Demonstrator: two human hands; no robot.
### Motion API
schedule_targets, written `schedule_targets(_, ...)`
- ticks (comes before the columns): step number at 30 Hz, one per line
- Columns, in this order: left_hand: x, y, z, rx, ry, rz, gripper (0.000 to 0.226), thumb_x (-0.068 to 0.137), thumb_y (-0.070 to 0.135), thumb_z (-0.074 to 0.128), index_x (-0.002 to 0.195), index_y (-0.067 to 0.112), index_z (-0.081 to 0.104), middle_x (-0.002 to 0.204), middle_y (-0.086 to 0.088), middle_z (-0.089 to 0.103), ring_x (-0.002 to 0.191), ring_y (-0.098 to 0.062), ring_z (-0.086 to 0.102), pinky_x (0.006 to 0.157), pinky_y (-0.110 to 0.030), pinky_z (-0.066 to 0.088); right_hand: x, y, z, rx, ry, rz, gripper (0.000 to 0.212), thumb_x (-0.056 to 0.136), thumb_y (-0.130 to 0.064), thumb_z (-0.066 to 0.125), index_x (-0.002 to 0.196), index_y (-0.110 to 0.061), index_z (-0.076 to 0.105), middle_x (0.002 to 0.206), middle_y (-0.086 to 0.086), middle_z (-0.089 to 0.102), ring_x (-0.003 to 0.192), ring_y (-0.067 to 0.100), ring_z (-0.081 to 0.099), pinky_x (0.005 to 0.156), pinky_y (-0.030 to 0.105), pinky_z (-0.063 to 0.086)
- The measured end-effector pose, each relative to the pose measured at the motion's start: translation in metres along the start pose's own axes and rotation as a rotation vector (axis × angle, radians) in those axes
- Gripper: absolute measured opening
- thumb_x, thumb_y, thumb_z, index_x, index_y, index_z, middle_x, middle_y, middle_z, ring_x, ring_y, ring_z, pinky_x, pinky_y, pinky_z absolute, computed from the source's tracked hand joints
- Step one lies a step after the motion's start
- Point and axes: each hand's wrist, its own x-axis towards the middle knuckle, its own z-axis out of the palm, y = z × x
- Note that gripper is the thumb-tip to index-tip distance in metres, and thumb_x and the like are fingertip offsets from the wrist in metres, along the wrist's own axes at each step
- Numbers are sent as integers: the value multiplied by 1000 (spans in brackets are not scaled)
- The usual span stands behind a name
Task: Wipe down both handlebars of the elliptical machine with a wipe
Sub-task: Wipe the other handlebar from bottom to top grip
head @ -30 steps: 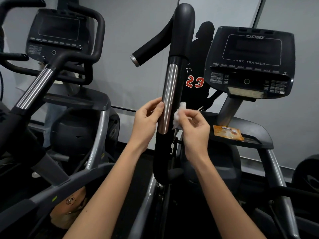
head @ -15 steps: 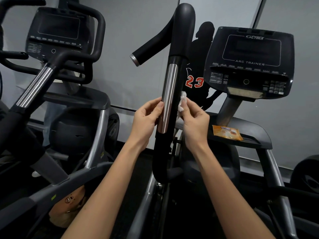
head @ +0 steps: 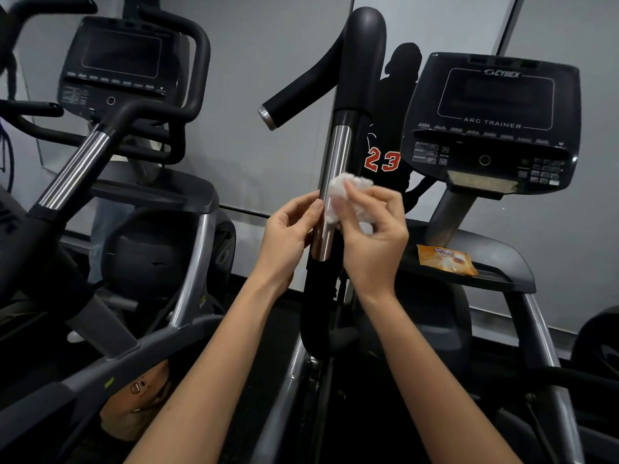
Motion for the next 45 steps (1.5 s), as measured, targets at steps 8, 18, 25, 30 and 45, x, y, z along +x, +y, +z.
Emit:
schedule_targets(8, 1, 3, 2, -13, 10, -16, 17, 94, 13, 51, 107, 18, 62, 93, 1, 67, 81, -8, 64, 64, -16, 51, 26, -4, 1, 333, -21, 496, 15, 95, -13, 51, 99, -19, 64, 82, -8, 64, 76, 3, 61, 76, 25, 54)
schedule_targets(18, 24, 25, 16, -23, 11, 67, 21, 96, 16, 48, 111, 15, 62, 96, -5, 67, 89, -15, 64, 72, -22, 51, 22, -7, 0, 295, 18, 471, 21, 93, -16, 55, 106, -3, 65, 73, -4, 60, 61, -1, 53, 59, 15, 46)
schedule_targets(25, 34, 31, 19, -66, -25, 36, 30, 94, 18, 53, 121, 7, 59, 96, -4, 67, 81, -10, 65, 71, -23, 53, 44, -9, 4, 74, 11, 103, 27, 89, -12, 61, 114, -3, 63, 101, 1, 57, 93, -2, 55, 82, 15, 48)
schedule_targets(30, 35, 32, 15, -92, -43, -9, 17, 93, 17, 53, 107, 15, 62, 83, 1, 62, 76, -10, 59, 74, -25, 51, -3, 11, -9, -74, -112, -136, 29, 86, -13, 63, 114, -9, 62, 105, 6, 54, 97, 13, 58, 83, 26, 52)
schedule_targets(45, 32, 35, 18, -138, -25, -60, 23, 93, 16, 53, 115, 11, 59, 89, -1, 63, 75, -10, 57, 50, -11, 46, 12, 0, -5, -128, -75, -113, 22, 83, -3, 66, 104, 0, 67, 103, 11, 55, 99, -10, 50, 83, 6, 42)
